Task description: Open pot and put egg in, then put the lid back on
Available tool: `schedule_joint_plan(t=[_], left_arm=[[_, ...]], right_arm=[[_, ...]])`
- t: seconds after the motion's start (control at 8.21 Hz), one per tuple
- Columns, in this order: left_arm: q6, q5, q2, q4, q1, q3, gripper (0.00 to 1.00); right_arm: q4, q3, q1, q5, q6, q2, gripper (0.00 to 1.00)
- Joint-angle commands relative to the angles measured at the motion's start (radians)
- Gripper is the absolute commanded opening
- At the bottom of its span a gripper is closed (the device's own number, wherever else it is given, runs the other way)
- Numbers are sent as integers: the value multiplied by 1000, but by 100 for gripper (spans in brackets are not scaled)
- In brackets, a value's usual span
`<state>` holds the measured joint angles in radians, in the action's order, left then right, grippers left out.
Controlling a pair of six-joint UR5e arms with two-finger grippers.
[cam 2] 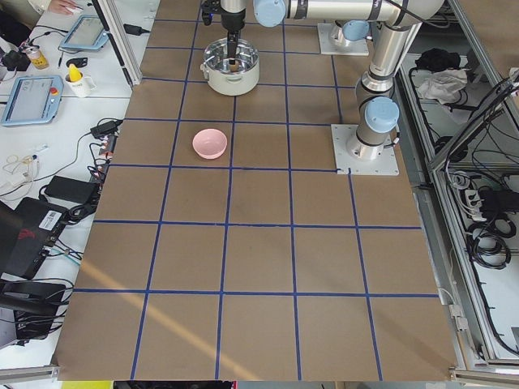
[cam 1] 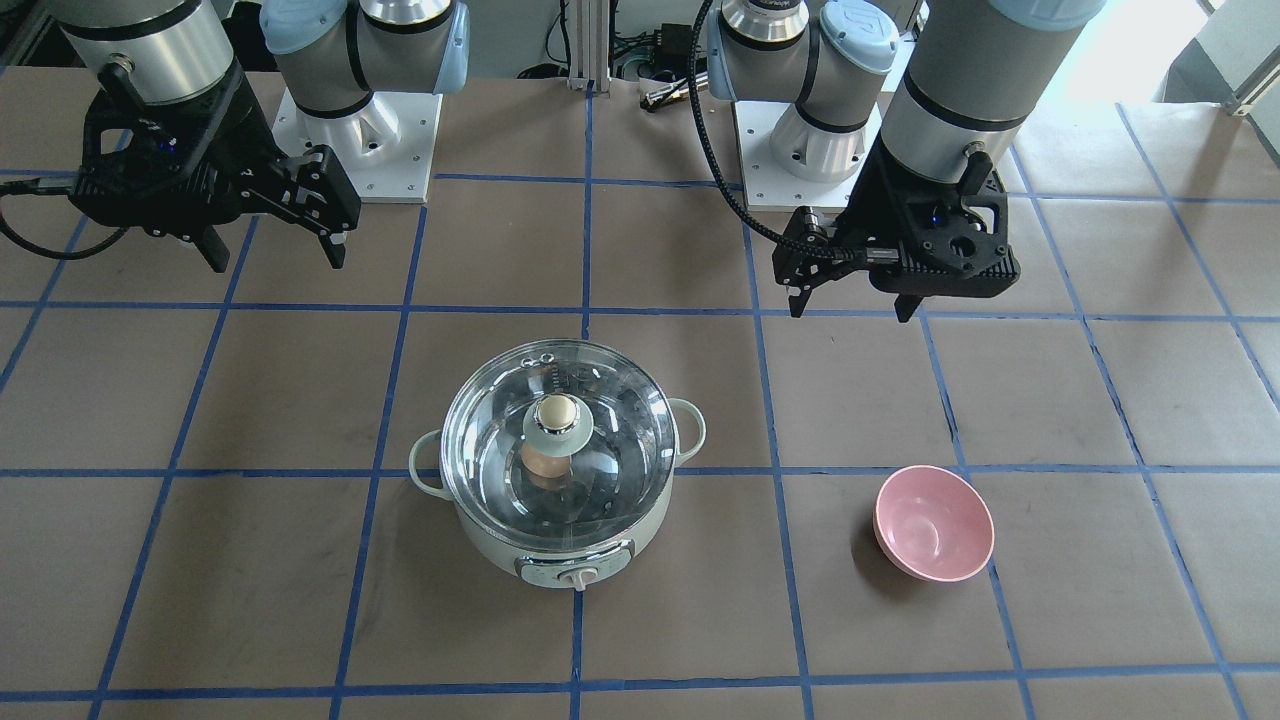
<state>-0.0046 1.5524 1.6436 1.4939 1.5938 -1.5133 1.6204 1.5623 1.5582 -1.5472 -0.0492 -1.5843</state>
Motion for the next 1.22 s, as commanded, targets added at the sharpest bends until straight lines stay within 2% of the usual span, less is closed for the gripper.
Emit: schedule_joint_plan(t=[0.0,1.1], left_arm=[[0,3,2,-1,0,-1,100],[0,46,2,-4,-6,-1,100]], right_arm=[[15,-1,-1,-27,-47,3,100],[49,1,-1,-14,-51,6,100]])
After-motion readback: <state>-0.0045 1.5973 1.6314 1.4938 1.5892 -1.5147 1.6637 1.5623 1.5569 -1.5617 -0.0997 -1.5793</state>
